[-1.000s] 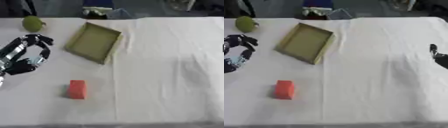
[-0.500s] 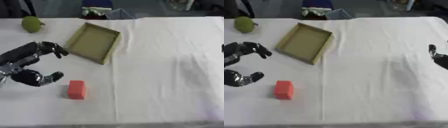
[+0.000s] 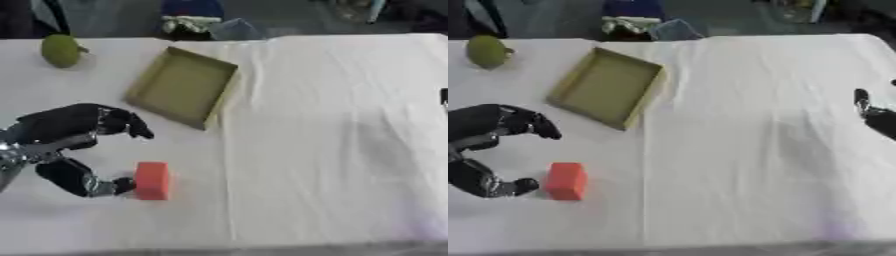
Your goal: Pick up objects on the table and place them in the box.
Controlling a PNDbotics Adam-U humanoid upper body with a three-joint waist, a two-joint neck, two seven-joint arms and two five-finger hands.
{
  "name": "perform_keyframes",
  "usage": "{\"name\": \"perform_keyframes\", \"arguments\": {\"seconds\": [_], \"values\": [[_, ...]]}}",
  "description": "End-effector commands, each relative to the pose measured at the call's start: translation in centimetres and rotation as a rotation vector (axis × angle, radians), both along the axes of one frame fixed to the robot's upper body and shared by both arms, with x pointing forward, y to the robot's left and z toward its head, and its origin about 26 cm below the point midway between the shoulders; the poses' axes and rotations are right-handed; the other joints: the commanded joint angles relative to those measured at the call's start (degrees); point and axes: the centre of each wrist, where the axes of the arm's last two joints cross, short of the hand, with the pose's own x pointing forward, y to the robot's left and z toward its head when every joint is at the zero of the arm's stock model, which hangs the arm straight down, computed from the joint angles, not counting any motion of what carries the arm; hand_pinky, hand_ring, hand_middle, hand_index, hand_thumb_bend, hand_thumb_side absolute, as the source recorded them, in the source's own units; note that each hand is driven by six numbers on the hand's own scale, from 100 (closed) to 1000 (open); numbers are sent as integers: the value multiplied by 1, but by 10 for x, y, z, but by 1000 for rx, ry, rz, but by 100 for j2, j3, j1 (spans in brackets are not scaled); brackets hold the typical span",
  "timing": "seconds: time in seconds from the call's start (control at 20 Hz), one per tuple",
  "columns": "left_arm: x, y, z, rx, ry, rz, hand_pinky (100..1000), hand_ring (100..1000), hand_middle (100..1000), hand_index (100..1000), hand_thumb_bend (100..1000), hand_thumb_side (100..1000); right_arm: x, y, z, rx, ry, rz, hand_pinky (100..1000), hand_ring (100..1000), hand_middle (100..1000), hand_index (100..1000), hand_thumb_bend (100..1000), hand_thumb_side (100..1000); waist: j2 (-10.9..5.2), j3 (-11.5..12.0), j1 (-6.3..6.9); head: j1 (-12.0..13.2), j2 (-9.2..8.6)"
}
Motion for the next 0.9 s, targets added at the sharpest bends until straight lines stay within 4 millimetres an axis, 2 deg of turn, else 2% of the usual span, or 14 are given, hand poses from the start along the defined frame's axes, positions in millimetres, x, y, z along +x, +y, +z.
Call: {"name": "perform_keyframes", "arguments": {"seconds": [0.05,0.35,0.55,0.9], "values": [[4,0,1,101,-24,-2,769,738,783,885,467,692,2,-3,13,-24,-30,4,742,964,626,895,373,322,-84,-8,-2,-13,29],[13,-4,-8,101,-140,63,792,770,811,891,465,607,2,-1,12,-20,-26,9,742,964,623,893,374,323,-93,-23,-13,-30,29],[18,-6,-21,125,-155,77,792,773,814,895,456,625,2,-1,11,-17,-26,13,741,964,622,893,375,323,-92,-40,-20,-32,29],[25,-8,-39,162,-58,64,759,728,773,876,440,662,2,0,11,-16,-25,15,741,964,620,893,377,323,-88,-59,-24,-17,29]]}}
